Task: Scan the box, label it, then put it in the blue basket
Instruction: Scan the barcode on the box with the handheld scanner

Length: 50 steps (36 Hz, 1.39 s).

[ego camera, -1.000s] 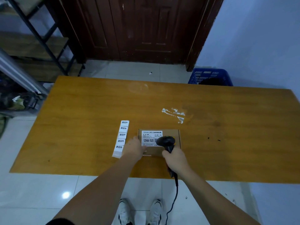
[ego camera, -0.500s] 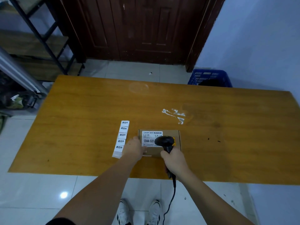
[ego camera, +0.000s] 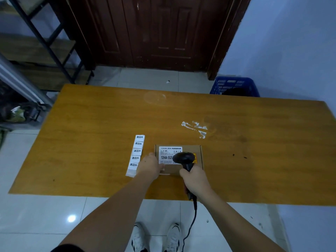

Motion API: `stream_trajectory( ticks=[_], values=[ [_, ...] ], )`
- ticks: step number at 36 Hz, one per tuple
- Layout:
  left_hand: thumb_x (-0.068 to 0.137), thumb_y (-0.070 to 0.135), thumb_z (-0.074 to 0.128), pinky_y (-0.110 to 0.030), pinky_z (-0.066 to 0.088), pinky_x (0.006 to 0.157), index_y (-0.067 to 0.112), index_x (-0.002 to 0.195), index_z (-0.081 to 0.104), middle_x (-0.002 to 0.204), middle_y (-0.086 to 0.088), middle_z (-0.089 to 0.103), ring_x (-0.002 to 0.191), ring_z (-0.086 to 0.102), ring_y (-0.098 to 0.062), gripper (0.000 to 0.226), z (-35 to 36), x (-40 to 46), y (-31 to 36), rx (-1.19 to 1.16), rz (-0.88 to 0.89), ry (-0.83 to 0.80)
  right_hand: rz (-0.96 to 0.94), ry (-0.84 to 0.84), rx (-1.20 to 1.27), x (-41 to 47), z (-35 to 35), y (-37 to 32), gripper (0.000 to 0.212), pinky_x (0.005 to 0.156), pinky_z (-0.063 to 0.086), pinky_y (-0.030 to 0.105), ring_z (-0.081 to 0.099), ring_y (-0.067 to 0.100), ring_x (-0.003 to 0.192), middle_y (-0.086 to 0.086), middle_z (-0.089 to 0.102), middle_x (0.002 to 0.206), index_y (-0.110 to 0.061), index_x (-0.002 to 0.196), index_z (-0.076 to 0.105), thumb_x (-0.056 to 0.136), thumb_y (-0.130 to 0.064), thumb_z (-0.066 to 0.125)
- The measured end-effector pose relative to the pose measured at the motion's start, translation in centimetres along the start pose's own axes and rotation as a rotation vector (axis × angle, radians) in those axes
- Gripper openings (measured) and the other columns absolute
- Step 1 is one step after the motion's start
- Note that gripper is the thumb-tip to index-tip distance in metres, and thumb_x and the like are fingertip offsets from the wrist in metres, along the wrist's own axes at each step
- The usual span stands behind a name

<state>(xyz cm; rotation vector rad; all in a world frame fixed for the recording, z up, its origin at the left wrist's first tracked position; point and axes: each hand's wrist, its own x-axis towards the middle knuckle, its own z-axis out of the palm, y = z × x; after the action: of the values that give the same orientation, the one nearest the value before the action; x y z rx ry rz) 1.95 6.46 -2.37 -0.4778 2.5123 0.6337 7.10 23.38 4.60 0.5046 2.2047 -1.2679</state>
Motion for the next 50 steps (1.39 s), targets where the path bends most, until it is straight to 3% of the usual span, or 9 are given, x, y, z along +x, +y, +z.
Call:
stream_trajectory(
  ticks=[5,15,19,26,31,39,45,48,50],
  values=[
    [0.091,0.038,0.075,-0.039,0.060,0.091,0.018,0.134,0.052,0.128,-0.006,0.067,0.115,0.066,-0.027,0.053,-0.1,-0.2,0.0,-0.019,-0.003,-0.005,-0.006,0.019,-0.003,0.3,-0.6,0.6,0.017,0.045,0.047,0.028,0.054,0.018,0.039,0.006,0.052,0.050,-0.007,0.079,0.055,0.094,-0.015,0.056],
    [0.091,0.044,0.072,-0.040,0.057,0.089,0.021,0.133,0.052,0.126,-0.004,0.067,0.114,0.066,-0.026,0.052,-0.1,-0.3,-0.4,-0.015,0.010,0.005,0.080,0.268,0.079,3.6,-7.0,4.8,0.007,0.052,0.051,0.032,0.061,0.018,0.049,0.008,0.064,0.068,-0.013,0.096,0.057,0.097,-0.020,0.059],
    [0.090,0.049,0.071,-0.042,0.056,0.087,0.023,0.134,0.051,0.126,-0.001,0.068,0.114,0.065,-0.026,0.054,-0.1,-0.4,-0.8,0.008,0.028,0.021,0.140,0.267,0.043,4.7,-8.6,6.7,0.010,0.051,0.047,0.028,0.061,0.019,0.053,0.009,0.065,0.071,-0.011,0.095,0.060,0.097,-0.020,0.058],
    [0.089,0.051,0.072,-0.042,0.057,0.086,0.026,0.135,0.052,0.125,0.001,0.069,0.114,0.066,-0.025,0.057,-0.1,-0.4,-0.9,0.001,0.031,0.034,0.227,0.310,0.098,6.5,-9.7,8.8,0.010,0.060,0.051,0.036,0.066,0.027,0.064,0.011,0.066,0.077,-0.013,0.101,0.061,0.096,-0.022,0.062],
    [0.088,0.049,0.073,-0.040,0.055,0.083,0.027,0.136,0.053,0.125,0.001,0.070,0.112,0.067,-0.025,0.056,0.0,-0.3,-1.0,-0.018,0.028,0.036,0.259,0.294,0.134,7.4,-9.7,9.2,0.010,0.062,0.054,0.038,0.069,0.029,0.071,0.017,0.069,0.092,-0.018,0.104,0.059,0.096,-0.022,0.063],
    [0.085,0.052,0.075,-0.040,0.059,0.080,0.031,0.136,0.054,0.121,0.004,0.073,0.105,0.070,-0.023,0.058,0.0,-0.3,-1.4,-0.051,0.044,0.054,0.281,0.239,0.113,8.3,-9.1,9.2,0.010,0.066,0.049,0.039,0.061,0.029,0.073,0.013,0.061,0.082,-0.011,0.106,0.060,0.097,-0.015,0.061],
    [0.084,0.054,0.075,-0.042,0.061,0.082,0.035,0.138,0.054,0.119,0.005,0.074,0.103,0.070,-0.023,0.061,-0.4,-0.7,-1.4,-0.054,0.045,0.063,0.290,0.281,0.016,9.2,-8.9,9.3,0.026,0.070,0.045,0.038,0.056,0.026,0.079,0.010,0.059,0.088,-0.003,0.111,0.061,0.095,-0.023,0.068],
    [0.085,0.054,0.075,-0.040,0.061,0.081,0.034,0.139,0.053,0.120,0.005,0.073,0.105,0.070,-0.023,0.061,-0.5,-1.0,-1.4,-0.039,0.042,0.070,0.296,0.313,-0.024,9.1,-9.1,8.9,0.043,0.080,0.047,0.042,0.057,0.028,0.093,0.009,0.062,0.103,-0.011,0.118,0.057,0.089,-0.036,0.077],
    [0.085,0.055,0.074,-0.039,0.061,0.079,0.034,0.138,0.053,0.121,0.006,0.073,0.105,0.070,-0.023,0.061,-0.7,-1.2,-1.6,-0.010,0.039,0.069,0.310,0.326,-0.052,8.8,-9.5,8.4,0.060,0.082,0.050,0.044,0.059,0.033,0.102,0.014,0.063,0.113,-0.006,0.124,0.057,0.084,-0.044,0.080]
  ],
)
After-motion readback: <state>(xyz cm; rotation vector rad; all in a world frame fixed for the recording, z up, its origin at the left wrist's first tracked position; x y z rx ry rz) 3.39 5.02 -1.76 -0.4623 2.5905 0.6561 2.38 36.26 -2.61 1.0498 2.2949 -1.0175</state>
